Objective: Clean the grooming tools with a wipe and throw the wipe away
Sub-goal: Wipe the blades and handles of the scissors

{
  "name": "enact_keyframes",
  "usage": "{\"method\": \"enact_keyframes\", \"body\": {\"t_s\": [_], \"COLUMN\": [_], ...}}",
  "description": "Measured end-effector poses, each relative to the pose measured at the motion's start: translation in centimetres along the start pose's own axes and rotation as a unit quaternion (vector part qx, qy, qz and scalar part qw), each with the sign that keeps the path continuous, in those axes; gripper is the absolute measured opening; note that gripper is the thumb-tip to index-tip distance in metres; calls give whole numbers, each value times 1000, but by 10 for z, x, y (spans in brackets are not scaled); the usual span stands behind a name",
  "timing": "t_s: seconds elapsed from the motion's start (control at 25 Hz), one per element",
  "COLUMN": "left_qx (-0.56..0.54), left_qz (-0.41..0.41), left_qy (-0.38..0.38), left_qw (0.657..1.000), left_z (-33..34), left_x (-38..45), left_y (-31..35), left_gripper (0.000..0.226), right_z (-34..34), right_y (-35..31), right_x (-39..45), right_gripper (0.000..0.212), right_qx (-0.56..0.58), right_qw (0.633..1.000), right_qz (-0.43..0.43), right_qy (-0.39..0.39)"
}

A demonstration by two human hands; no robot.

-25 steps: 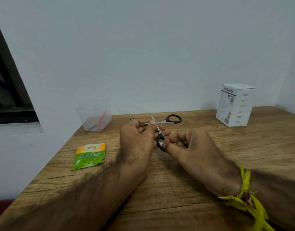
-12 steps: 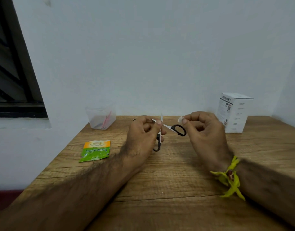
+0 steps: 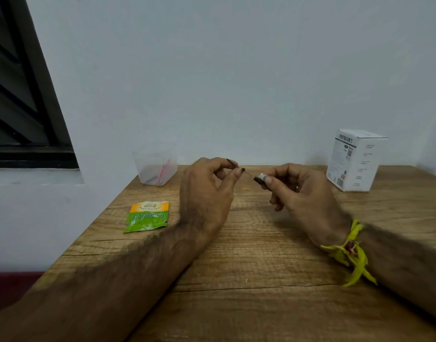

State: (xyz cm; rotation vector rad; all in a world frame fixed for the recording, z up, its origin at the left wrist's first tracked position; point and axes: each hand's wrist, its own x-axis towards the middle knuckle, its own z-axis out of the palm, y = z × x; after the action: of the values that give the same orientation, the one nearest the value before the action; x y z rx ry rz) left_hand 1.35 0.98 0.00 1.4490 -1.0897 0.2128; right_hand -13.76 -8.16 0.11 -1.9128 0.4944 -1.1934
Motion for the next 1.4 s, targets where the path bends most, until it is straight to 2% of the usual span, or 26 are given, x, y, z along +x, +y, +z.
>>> {"method": "enact_keyframes", "body": {"t_s": [0.12,0.24,0.36,0.44,0.56,0.68,0.76,0.84,1.0,1.2,1.28,1.4], "left_qx": [-65,-115,-206,-201,-213,-269,-303,-316,-308,-302,-290,-278], "left_qz": [-40,-66,-151,-169,-182,-172,-163,-179,-238,-252,-241,-223], "left_qy": [-8,-62,-123,-150,-187,-245,-275,-275,-223,-236,-254,-276], "left_qw": [997,989,959,953,942,916,898,890,893,889,891,893], "left_z": [4,8,8,9,9,5,1,0,0,2,2,1], "left_x": [-3,-4,-4,-5,-4,-3,-3,-2,0,1,0,-2], "left_y": [6,6,3,3,3,2,1,1,0,1,2,2], "left_gripper": [6,18,15,12,17,22,40,47,29,22,18,15], "right_z": [2,5,8,7,7,5,3,3,2,-3,-4,-6], "right_y": [-5,-10,-9,-6,-5,-5,-3,-2,-2,-2,-2,-3], "right_x": [-6,-9,-6,-4,-5,-5,-3,-3,-2,0,0,-1], "right_gripper": [7,10,10,8,7,6,5,5,5,5,4,3], "right_qx": [-57,-86,-89,-65,-51,-41,-29,-5,1,-56,-122,-198], "right_qw": [996,992,991,993,994,996,997,998,999,987,975,954], "right_qz": [-66,-93,-31,4,6,-6,-14,-15,-39,-74,-120,-196], "right_qy": [10,-23,-92,-100,-99,-80,-71,-63,-5,128,140,114]}}
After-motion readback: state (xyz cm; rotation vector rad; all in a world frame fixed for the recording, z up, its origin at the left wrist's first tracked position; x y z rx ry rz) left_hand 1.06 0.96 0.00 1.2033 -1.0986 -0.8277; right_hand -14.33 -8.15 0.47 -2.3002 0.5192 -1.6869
